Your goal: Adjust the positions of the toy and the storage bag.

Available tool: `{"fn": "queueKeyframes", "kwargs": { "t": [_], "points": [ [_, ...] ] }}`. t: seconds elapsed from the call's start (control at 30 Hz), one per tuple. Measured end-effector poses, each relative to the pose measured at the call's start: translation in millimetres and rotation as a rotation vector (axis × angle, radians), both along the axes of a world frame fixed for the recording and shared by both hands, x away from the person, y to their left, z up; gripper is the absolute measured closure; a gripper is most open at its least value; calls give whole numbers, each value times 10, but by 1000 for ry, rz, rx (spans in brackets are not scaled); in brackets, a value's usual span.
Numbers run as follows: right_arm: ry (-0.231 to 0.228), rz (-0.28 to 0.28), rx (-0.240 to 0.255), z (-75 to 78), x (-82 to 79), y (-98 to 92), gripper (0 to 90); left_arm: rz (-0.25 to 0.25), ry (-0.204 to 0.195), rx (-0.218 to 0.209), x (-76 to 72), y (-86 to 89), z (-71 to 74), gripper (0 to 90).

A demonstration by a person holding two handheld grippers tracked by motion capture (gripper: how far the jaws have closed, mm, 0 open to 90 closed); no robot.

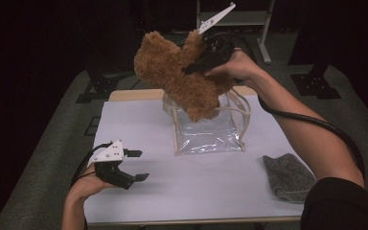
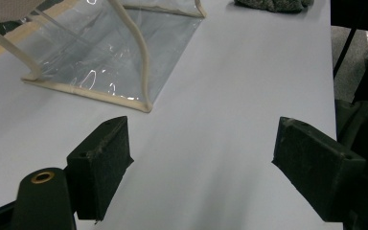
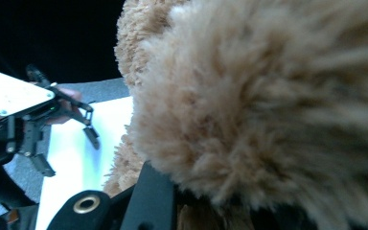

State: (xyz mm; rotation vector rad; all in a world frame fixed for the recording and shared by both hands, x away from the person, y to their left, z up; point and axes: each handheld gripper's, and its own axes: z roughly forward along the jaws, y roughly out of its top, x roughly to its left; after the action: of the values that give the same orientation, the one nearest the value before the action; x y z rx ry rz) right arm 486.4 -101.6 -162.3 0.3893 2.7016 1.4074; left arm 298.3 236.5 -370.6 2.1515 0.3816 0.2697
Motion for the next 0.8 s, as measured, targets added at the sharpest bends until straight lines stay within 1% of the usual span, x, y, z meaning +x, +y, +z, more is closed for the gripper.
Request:
{"fn": "queueKeyframes", "kwargs": {
  "t": [0.2,0.23,0.43,0.5,0.57,0.6,0.63,0.73,0.77,0.8],
  "points": [
    [-6,-58,-20,43,242,-89,764,3,7,0,19,-1,-15,192],
    [-7,-73,-26,41,290,-98,764,5,10,-3,20,-4,-18,192],
    [-10,-114,-36,-15,496,-95,764,4,15,-1,36,-10,-37,192],
    [-17,-122,-42,-32,535,-84,764,-4,14,7,38,-7,-38,192],
    [-16,-135,-46,-53,570,-81,764,-4,13,5,36,-2,-38,192],
    [-28,-143,-56,-75,589,-78,764,-4,14,4,35,-1,-39,192],
    [-22,-146,-58,-90,598,-75,764,-4,15,3,33,0,-41,192],
    [-20,-145,-77,-175,606,-58,763,-4,18,-3,29,-7,-44,192],
    [-18,-139,-95,-241,593,-37,763,-7,15,2,30,-8,-42,192],
    [-17,-136,-103,-276,581,-25,763,-8,15,0,25,-15,-41,192]
  ]
}}
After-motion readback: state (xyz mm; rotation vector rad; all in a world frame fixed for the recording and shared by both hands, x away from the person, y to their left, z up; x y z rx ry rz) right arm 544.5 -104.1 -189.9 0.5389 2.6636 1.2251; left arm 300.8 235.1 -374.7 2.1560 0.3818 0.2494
